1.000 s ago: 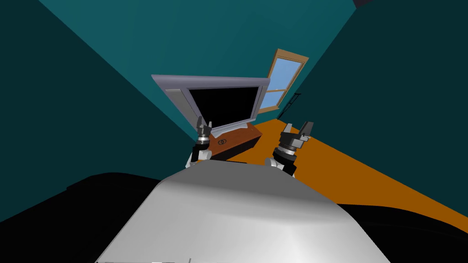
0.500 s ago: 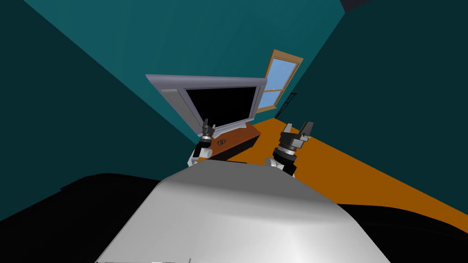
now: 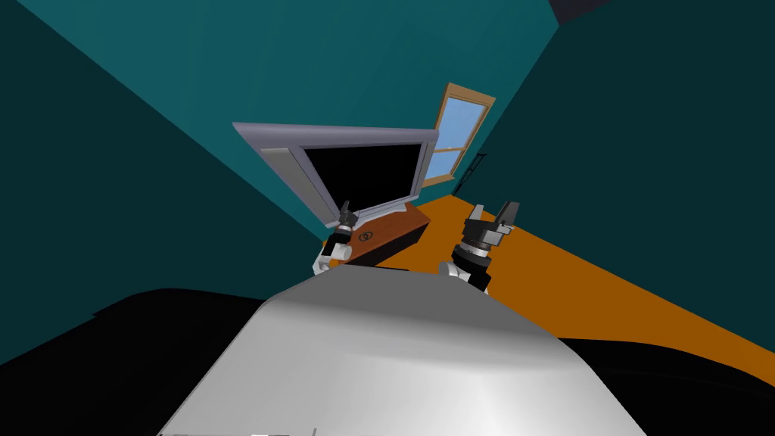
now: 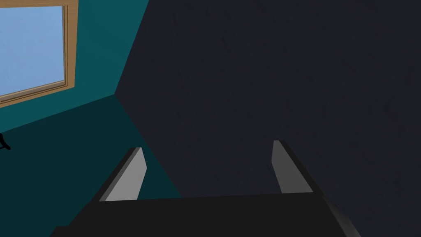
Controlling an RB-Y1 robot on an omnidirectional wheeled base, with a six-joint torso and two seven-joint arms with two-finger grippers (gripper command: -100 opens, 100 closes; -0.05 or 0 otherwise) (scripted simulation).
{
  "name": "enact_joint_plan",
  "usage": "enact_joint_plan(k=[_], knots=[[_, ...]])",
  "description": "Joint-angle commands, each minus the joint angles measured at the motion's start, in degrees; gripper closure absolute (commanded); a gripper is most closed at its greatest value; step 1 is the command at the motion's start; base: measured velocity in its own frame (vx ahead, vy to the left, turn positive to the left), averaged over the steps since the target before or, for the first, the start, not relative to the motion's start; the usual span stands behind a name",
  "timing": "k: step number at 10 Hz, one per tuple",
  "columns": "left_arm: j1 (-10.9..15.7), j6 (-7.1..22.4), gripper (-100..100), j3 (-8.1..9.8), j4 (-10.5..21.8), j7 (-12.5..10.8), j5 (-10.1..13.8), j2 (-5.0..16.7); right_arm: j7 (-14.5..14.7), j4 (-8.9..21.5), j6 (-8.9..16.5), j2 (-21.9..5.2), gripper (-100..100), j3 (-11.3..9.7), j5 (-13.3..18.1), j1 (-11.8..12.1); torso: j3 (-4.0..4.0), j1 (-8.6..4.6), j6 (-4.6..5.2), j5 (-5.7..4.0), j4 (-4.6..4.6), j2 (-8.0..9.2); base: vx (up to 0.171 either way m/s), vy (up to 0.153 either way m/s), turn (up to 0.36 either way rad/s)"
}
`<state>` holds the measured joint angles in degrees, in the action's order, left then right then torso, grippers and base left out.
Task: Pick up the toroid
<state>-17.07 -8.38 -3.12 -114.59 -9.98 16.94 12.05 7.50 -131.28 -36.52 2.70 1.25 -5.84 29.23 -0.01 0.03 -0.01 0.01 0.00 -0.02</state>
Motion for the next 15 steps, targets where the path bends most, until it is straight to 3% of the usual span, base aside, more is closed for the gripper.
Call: enact_joint_plan(k=[1,8,14,15], knots=[[1.74,2.86,-100,0.21,1.88,-0.96,1.35,0.48,0.0,0.0,0.0,0.0,0,0.0,0.0,0.0,0.0,0.0,0.0,0.0,0.0,0.0,-0.002,0.01,-0.079],[6.0,13.44,-100,0.58,8.13,-3.88,5.22,2.35,0.0,0.0,0.0,0.0,0,0.0,0.0,0.0,0.0,0.0,0.01,0.0,0.0,0.01,-0.002,0.01,-0.06],[10.58,23.19,-100,0.98,15.17,-6.96,9.27,4.27,0.0,0.0,0.0,0.0,0,0.0,0.0,0.0,0.02,0.02,0.0,0.0,0.01,0.03,-0.01,0.012,-0.059],[12.16,25.14,-100,1.12,17.5,-8.0,10.64,4.92,0.0,0.0,0.0,0.0,0,0.0,0.0,0.0,0.02,0.01,-0.02,0.0,0.01,0.03,-0.009,0.01,-0.068]])
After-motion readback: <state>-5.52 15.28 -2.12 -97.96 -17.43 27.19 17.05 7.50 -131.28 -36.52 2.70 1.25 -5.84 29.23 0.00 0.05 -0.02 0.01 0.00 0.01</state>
